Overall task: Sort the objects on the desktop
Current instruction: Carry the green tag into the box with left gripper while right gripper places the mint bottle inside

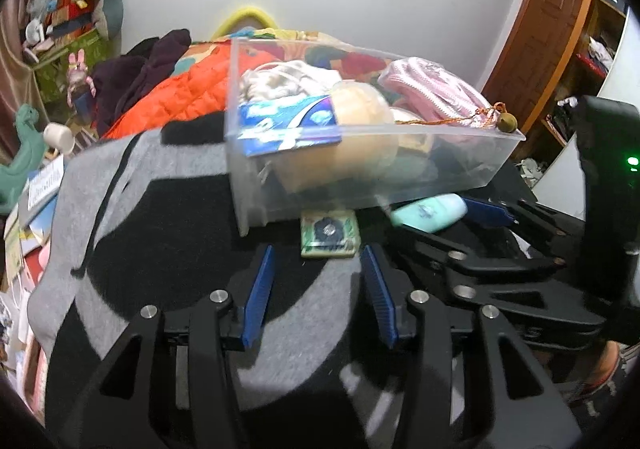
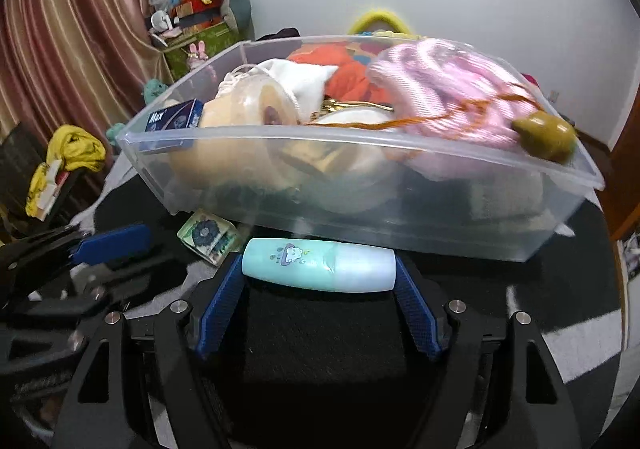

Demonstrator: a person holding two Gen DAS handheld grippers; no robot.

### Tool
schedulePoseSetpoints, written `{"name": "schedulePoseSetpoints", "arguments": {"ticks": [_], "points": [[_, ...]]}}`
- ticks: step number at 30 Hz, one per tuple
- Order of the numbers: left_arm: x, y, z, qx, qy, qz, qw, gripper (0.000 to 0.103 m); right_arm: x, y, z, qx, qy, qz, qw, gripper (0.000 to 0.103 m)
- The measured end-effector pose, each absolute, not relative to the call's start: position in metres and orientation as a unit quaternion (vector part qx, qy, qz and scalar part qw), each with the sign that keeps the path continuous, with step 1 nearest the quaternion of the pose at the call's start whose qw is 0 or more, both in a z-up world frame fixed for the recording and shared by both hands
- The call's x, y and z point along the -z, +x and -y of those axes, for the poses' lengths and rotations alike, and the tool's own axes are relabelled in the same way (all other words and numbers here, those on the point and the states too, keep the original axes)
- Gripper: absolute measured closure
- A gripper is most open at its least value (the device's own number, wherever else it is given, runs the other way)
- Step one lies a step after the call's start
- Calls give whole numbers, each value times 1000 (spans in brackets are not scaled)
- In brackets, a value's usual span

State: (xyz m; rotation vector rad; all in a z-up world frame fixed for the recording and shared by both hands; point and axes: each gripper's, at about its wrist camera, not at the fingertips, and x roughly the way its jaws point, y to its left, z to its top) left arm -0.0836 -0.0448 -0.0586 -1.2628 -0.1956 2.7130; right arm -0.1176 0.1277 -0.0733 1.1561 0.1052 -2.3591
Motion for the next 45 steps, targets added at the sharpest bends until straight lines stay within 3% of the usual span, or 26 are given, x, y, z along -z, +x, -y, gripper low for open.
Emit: {"name": "schedulePoseSetpoints", "arguments": {"ticks": [8,11,23,45], "points": [[75,-114,23,-892,-444,46,71,57,59,-112,-167,875,409,-6,259,32],[74,-117,21,-896,-436,45,66,70,55,-110,-170,878,400,-2,263,32],[73,-110,23,-897,-434,58,66,70,55,-112,-155,874,397,6,280,32],[17,-90,26,-924,-360,83,102,70,19,-105,-164,891,350,14,289,32]]}}
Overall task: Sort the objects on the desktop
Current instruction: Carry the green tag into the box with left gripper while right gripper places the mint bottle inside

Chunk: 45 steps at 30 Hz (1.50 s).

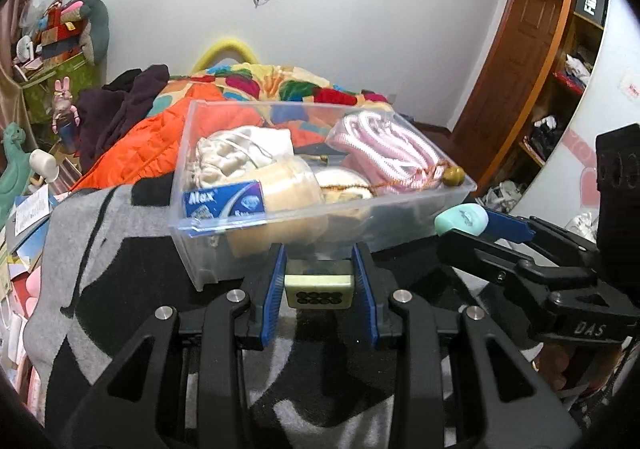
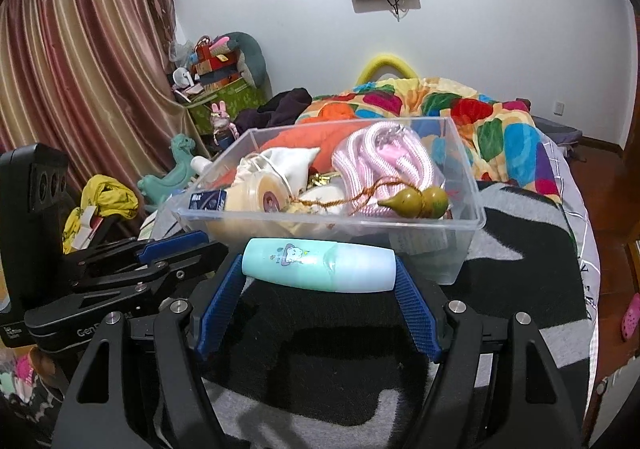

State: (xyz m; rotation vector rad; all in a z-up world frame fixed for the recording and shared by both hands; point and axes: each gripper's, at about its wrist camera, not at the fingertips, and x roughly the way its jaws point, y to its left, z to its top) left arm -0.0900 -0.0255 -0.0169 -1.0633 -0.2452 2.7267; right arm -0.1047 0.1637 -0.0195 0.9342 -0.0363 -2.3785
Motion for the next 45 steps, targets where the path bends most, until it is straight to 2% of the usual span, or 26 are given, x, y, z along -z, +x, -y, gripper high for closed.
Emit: {"name": "schedulePoseSetpoints", "arguments": {"ticks": [16,28,45], "points": [[-21,-104,33,-942,-311,85,94,70,1,-126,-158,905,315,-6,284,32],[-9,-132,63,-932,-326,138,72,70,15,-143,-137,885,336,6,323,32],[16,-156,59,-926,-356,117,49,70,31,-152,-112,885,340,-36,316,32]]}}
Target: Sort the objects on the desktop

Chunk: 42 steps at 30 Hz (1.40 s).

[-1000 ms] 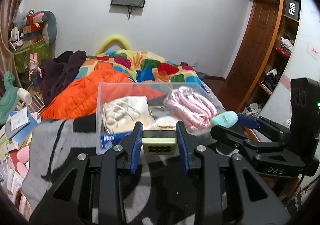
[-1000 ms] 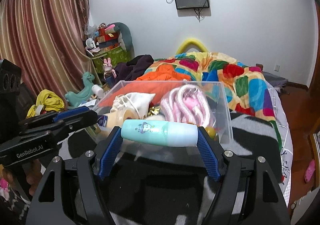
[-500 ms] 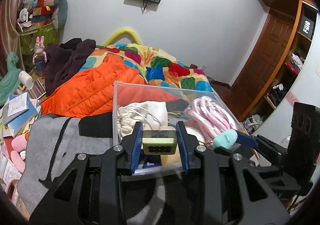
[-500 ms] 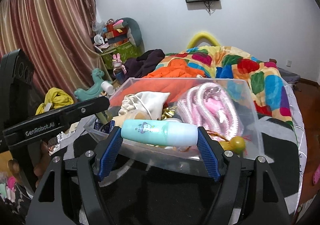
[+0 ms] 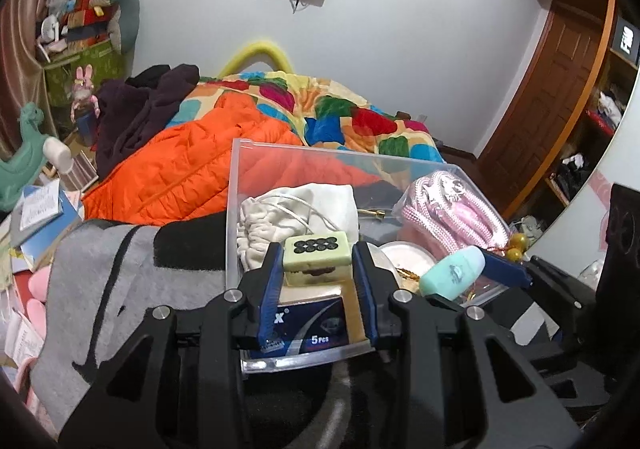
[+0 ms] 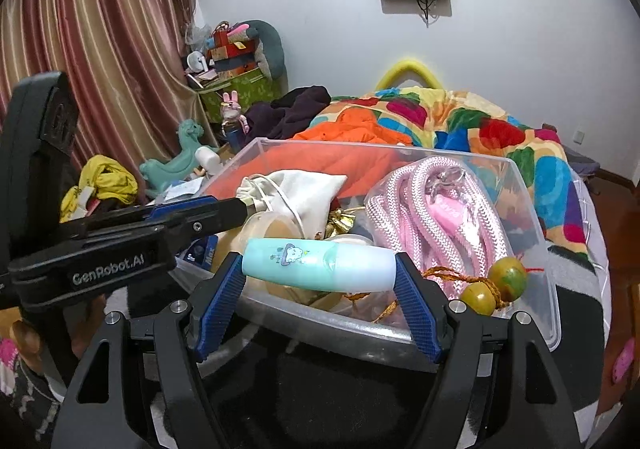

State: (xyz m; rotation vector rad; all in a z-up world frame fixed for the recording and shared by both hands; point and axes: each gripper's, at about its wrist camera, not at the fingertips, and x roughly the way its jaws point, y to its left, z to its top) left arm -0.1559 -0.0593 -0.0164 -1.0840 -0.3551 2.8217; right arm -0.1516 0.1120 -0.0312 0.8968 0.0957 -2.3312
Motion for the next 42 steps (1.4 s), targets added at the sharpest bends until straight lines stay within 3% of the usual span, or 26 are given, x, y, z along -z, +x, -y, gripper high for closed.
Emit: {"name": "schedulePoseSetpoints", "arguments": {"ticks": [15,19,25,27,28,35,42], "points": [[0,-141,54,-935,-339,95,47,69,21,-144,-114,891,332,-44,306,32],[-6,-134,51,-939,-331,86,46,64,14,-139,-118,892,327,-40,309,31],[-19,-119,50,-945,-315,81,46,48,2,-130,-132,891,321,-27,319,30],[-23,-115,49,-946,-311,79,44,45,-3,-126,-136,897,315,-29,309,21],[-25,-112,48,-947,-308,78,43,37,-5,-123,-139,901,309,-31,304,15],[-37,-88,39,-958,-278,61,41,9,-17,-106,-151,917,278,-56,280,0],[-45,-67,22,-963,-266,21,24,2,-20,-96,-164,918,274,-51,282,0]]}}
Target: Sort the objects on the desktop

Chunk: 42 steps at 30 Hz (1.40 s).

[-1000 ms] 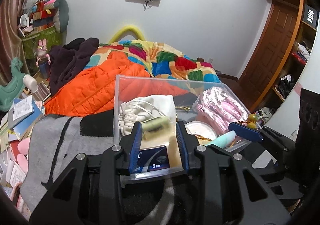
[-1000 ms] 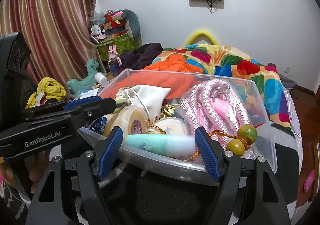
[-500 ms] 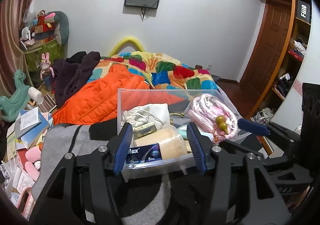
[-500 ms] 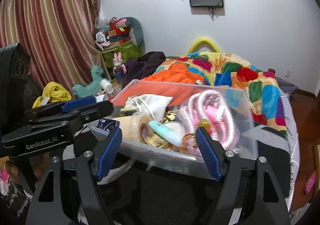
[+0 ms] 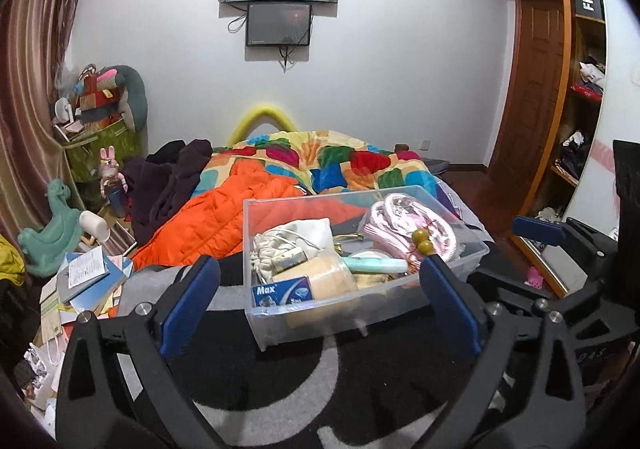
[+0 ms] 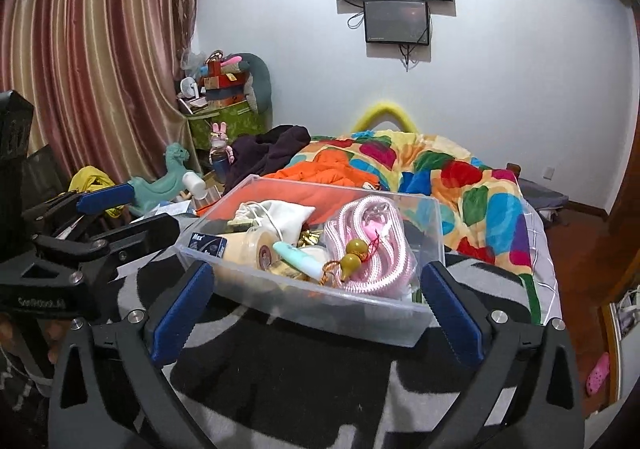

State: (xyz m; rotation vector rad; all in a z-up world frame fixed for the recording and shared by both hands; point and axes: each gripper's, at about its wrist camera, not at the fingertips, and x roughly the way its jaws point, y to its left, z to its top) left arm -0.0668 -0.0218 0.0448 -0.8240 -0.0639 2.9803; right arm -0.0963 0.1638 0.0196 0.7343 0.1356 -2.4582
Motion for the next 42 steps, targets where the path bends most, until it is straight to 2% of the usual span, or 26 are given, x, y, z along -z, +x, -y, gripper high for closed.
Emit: {"name": "schedulePoseSetpoints", "arguments": {"ticks": [9,15,42], "points": [[-44,-54,22,-960,-276,39,7,2,-21,-80,-176,928,267,-62,251,0],[-39,-47,29,-957,-284,62,-16,2,-17,-75,-185,923,270,-44,271,0],[-29,-53,25,-951,-303,62,-7,2,-12,-80,-190,920,294,-34,257,0]]}}
